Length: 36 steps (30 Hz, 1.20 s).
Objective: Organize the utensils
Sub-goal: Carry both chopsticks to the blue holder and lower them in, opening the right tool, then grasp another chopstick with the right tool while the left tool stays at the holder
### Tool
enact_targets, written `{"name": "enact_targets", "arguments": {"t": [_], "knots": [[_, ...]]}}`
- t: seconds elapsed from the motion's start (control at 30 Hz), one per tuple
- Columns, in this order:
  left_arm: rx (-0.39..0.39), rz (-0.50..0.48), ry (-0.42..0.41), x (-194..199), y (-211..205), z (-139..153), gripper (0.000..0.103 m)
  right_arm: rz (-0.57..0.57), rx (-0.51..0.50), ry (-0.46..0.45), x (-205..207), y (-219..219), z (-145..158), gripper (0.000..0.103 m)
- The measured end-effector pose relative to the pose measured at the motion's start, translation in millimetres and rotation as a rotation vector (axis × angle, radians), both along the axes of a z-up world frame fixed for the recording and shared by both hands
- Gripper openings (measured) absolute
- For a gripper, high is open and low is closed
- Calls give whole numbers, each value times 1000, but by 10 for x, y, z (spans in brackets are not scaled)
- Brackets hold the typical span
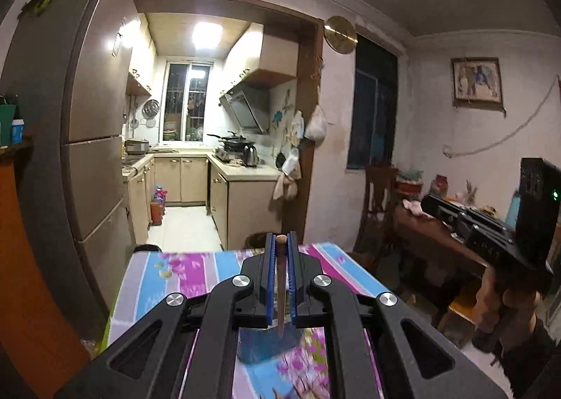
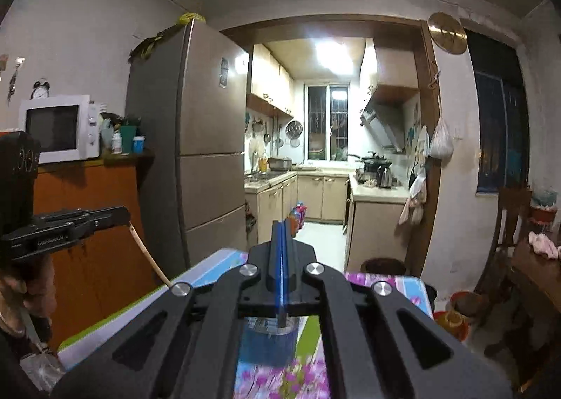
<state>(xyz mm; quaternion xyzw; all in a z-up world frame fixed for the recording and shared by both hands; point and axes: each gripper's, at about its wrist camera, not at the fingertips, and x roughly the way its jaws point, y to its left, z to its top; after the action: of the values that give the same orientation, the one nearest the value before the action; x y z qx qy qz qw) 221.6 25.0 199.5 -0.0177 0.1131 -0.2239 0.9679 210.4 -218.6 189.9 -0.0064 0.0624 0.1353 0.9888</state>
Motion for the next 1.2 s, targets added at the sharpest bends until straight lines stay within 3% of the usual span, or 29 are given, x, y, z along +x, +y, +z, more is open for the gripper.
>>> {"name": "enact_targets", "arguments": {"t": [0.17,0.23,0.33,0.53,0.7,0.83,0.87,0.9,0.93,1.07,1.13,1.2], "knots": [[-5,24,6,292,-17,63,8,-67,-24,59,355,-188,-77,0],[11,23,1,304,-31,8,8,-119,-72,126,479,-379,-337,0],[28,19,4,335,-46,-94,8,-194,-44,267,542,-897,-825,0],[60,10,20,444,-79,-298,8,-273,37,479,168,-1688,-1681,0],[53,11,40,465,-87,-452,8,-189,0,571,-355,-1441,-2222,0],[46,18,55,467,-89,-538,8,-150,-12,552,-400,-1226,-2365,1],[44,19,59,472,-92,-554,8,-146,-16,560,-291,-1248,-2388,14],[41,18,64,469,-101,-569,8,-121,-30,599,-68,-1299,-2427,37],[40,16,66,468,-107,-563,8,-91,-41,629,97,-1332,-2465,45],[55,18,52,404,-105,-573,8,-164,-72,684,568,-1585,-2594,45],[57,18,52,385,-77,-578,8,-113,-97,690,586,-1511,-2592,44],[53,18,59,398,-39,-588,8,-8,-52,734,530,-1337,-2573,44]]}}
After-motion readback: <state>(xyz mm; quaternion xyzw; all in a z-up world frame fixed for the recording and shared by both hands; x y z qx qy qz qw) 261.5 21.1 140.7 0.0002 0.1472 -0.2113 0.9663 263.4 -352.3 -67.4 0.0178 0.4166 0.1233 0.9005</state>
